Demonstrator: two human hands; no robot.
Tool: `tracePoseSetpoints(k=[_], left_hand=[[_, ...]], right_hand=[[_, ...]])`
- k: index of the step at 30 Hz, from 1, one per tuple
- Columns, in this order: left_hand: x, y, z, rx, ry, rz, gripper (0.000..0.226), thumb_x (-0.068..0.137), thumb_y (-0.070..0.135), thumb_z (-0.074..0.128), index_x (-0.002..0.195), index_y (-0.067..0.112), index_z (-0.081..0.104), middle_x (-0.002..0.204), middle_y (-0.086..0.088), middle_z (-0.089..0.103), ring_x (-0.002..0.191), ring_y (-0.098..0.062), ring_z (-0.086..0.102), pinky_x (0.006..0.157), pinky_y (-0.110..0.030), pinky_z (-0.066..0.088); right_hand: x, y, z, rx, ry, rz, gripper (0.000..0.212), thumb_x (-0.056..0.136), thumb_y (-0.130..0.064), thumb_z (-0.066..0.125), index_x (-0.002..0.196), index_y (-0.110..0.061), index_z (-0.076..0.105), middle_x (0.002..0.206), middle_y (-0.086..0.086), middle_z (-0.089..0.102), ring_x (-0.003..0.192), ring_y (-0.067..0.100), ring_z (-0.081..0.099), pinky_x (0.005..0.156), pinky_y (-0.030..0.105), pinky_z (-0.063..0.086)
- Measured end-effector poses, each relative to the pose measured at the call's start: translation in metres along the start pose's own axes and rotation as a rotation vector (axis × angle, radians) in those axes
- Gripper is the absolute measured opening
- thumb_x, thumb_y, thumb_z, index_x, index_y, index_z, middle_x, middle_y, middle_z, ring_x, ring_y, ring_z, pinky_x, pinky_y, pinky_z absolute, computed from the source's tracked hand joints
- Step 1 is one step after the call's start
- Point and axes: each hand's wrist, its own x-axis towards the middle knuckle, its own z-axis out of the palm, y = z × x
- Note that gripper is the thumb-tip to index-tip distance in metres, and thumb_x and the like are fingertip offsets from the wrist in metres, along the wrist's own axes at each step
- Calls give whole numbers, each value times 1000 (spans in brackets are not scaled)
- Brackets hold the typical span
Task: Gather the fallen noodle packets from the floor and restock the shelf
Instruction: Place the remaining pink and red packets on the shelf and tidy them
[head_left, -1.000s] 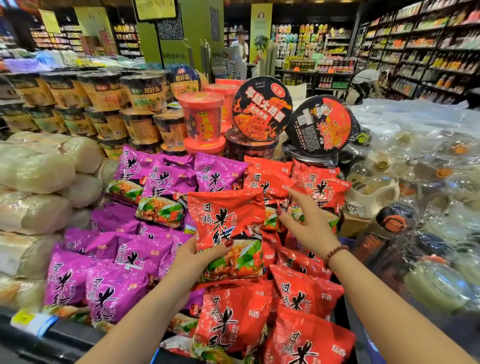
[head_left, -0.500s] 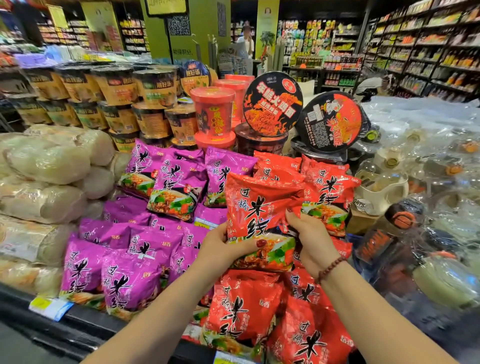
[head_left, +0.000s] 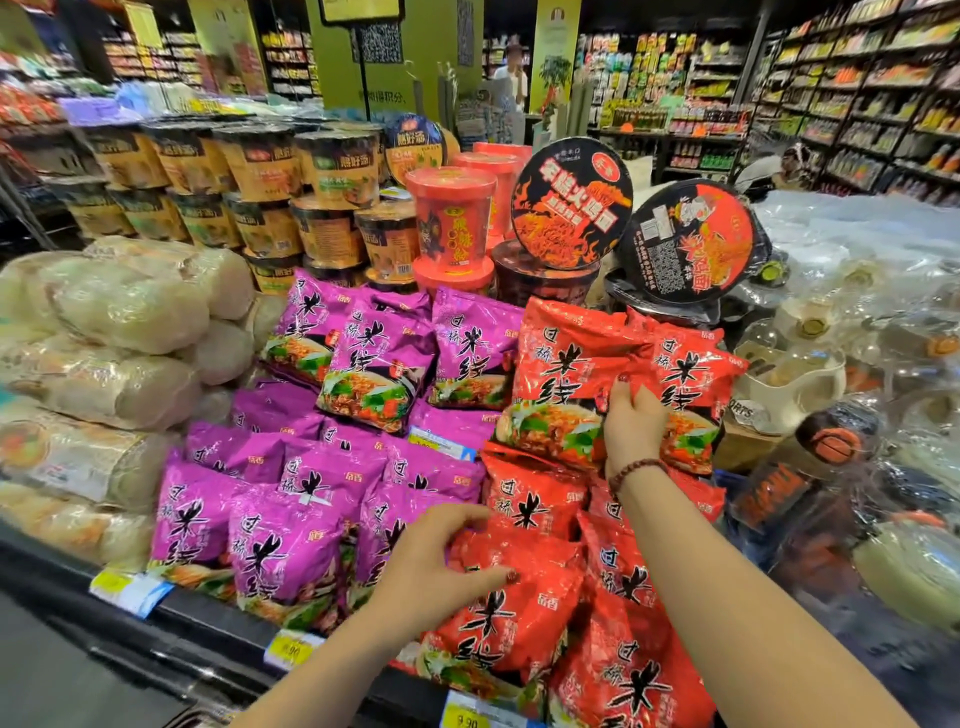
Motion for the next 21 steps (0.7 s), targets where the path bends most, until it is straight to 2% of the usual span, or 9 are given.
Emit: tracePoseSetpoints(k=[2, 3, 4, 6, 9, 11, 13, 17, 21], left_hand=[[-7, -6, 5, 119, -94, 60, 69, 57, 69, 71, 119, 43, 56, 121, 22, 52, 115, 8, 44, 101, -20, 38], [-8, -7, 7, 194, -121, 108, 75, 58, 71, 68, 124, 40, 55, 124, 21, 50, 118, 6, 40, 104, -22, 35], [-8, -9, 9, 267, -130, 157, 79, 60, 73, 67, 130, 37, 53, 127, 22, 47, 121, 4, 37, 107, -23, 32], [-9, -12, 11, 341, -111, 214, 82, 66, 72, 67, 136, 35, 49, 127, 25, 40, 122, 4, 30, 108, -20, 27], [-10, -19, 16, 360, -64, 233, 79, 71, 68, 68, 139, 35, 46, 124, 25, 35, 120, 5, 24, 107, -18, 24], [-8, -21, 21, 353, -51, 244, 80, 70, 71, 65, 138, 33, 48, 122, 25, 35, 119, 4, 26, 108, -22, 29], [-7, -26, 25, 344, -22, 263, 79, 69, 73, 62, 134, 30, 53, 123, 22, 42, 119, 1, 31, 105, -25, 34], [-6, -32, 29, 362, 19, 298, 74, 72, 70, 64, 133, 30, 53, 126, 16, 49, 118, 2, 30, 101, -19, 28], [-7, -31, 28, 384, 1, 279, 74, 74, 68, 65, 136, 32, 49, 129, 17, 46, 121, 2, 29, 103, -20, 29]], right_hand=[[1, 6, 6, -120, 8, 9, 27, 102, -24, 43, 83, -10, 56, 78, 8, 55, 68, 23, 51, 71, 38, 41], [3, 10, 8, -188, 15, 21, 28, 102, -24, 42, 109, -3, 59, 103, 16, 62, 91, 30, 59, 85, 43, 46], [3, 13, 10, -246, 36, 27, 37, 102, -22, 42, 129, 1, 50, 127, 20, 56, 114, 34, 55, 99, 45, 43], [-4, 13, 9, -311, 88, -38, 51, 99, -17, 47, 144, -1, 31, 148, 18, 36, 136, 33, 35, 111, 41, 29], [-18, 16, -1, -608, 155, -427, 66, 94, -21, 53, 150, -8, 21, 157, 14, 19, 145, 29, 17, 117, 42, 15], [-23, 26, -7, -857, 8, -800, 65, 93, -36, 48, 150, -16, 24, 158, 14, 17, 145, 31, 15, 117, 46, 11], [-23, 37, -9, -1057, -215, -987, 72, 87, -56, 45, 150, -29, 23, 159, 12, 15, 146, 33, 11, 117, 50, 9], [-21, 50, -4, -1246, -392, -928, 88, 79, -61, 63, 150, -39, 17, 161, 7, 4, 147, 35, 4, 116, 51, 11], [-16, 48, 4, -1388, -461, -799, 86, 89, -56, 54, 150, -41, -6, 159, 2, -21, 146, 30, -17, 119, 47, 0]])
